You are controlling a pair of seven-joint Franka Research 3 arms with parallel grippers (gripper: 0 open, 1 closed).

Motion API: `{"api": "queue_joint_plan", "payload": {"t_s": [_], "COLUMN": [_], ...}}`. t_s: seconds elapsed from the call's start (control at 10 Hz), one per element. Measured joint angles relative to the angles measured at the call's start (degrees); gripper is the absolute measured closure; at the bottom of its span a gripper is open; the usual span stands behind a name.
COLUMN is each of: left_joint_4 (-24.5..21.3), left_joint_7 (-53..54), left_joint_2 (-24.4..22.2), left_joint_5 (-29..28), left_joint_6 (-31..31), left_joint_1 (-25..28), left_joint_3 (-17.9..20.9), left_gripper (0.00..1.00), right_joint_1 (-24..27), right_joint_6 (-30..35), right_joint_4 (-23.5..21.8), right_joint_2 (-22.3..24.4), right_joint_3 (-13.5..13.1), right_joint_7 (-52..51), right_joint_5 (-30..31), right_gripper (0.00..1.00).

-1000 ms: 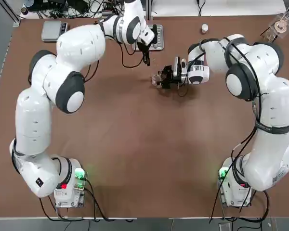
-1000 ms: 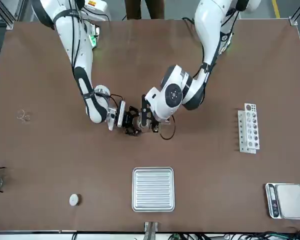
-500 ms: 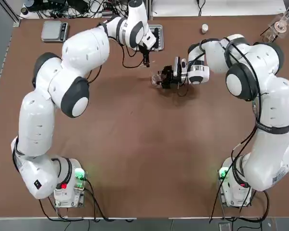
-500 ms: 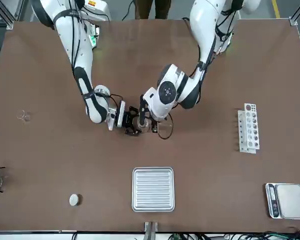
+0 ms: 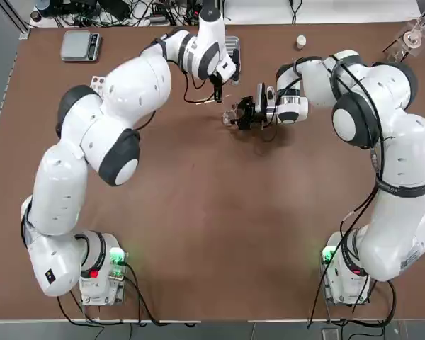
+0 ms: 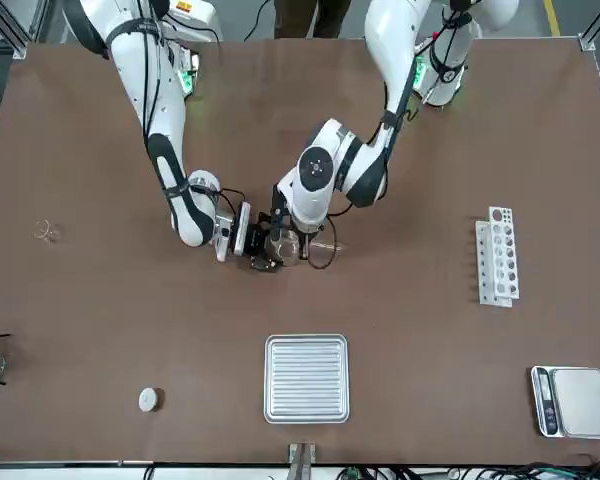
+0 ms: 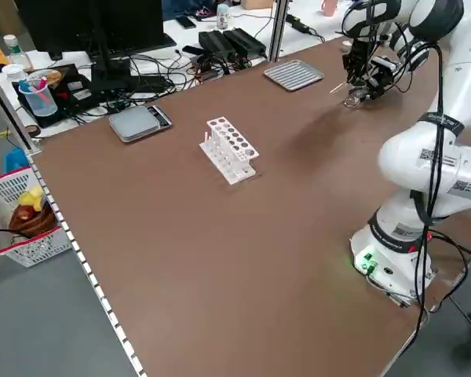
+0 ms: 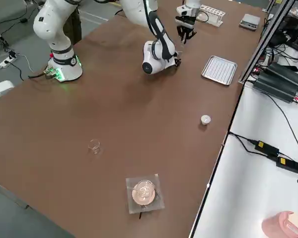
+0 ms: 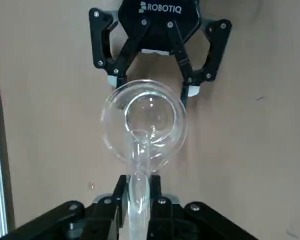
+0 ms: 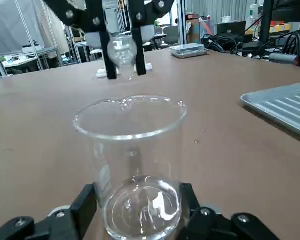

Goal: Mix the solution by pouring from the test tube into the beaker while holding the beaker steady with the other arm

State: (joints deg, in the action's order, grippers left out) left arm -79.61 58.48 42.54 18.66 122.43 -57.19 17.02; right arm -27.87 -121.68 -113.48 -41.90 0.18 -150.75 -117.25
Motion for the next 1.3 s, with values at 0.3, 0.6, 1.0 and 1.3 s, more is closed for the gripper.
{"api": "queue_joint_plan", "payload": {"t_s": [0.3,0.6,1.0,1.3], "left_joint_4": [0.22,0.33,1.26,1.47], "left_joint_7": [-0.04,-0.06,-0.06,-0.06], "left_joint_2": [0.76,0.82,0.82,0.82], "left_joint_5": [-1.35,-4.05,-7.09,-10.48], "left_joint_6": [0.00,0.00,-0.05,-1.05], "left_joint_1": [-1.84,-3.19,-3.40,-3.44], "left_joint_3": [2.26,2.97,3.14,3.14], "left_gripper": [0.79,0.79,0.79,0.79], "right_joint_1": [0.00,0.00,0.00,0.00], "right_joint_6": [-0.01,-0.02,-0.04,-0.05], "right_joint_4": [0.00,0.01,0.04,0.04], "right_joint_2": [0.00,0.01,0.02,0.02], "right_joint_3": [-0.01,-0.02,-0.07,-0.07], "right_joint_7": [0.18,0.34,0.65,0.70], "right_joint_5": [0.00,0.00,0.00,0.00], "right_gripper": [0.26,0.26,0.28,0.28]}}
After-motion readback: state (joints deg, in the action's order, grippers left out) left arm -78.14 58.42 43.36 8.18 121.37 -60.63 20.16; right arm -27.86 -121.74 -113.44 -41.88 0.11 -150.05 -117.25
